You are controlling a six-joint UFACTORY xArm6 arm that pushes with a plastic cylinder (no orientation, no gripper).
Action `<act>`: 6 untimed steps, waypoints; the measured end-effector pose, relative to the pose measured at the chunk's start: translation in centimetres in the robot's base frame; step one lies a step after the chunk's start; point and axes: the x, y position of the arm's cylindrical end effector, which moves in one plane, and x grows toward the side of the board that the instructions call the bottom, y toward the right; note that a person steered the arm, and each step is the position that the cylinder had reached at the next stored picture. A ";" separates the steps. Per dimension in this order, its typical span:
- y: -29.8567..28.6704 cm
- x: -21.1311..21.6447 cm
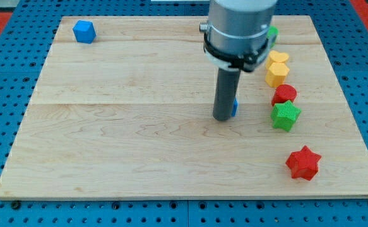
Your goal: Slide the blue triangle slightly up
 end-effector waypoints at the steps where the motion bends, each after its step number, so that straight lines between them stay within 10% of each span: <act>1: -1.2 -3.9; 3: -0.5 0.4; 6: 3.0 -5.9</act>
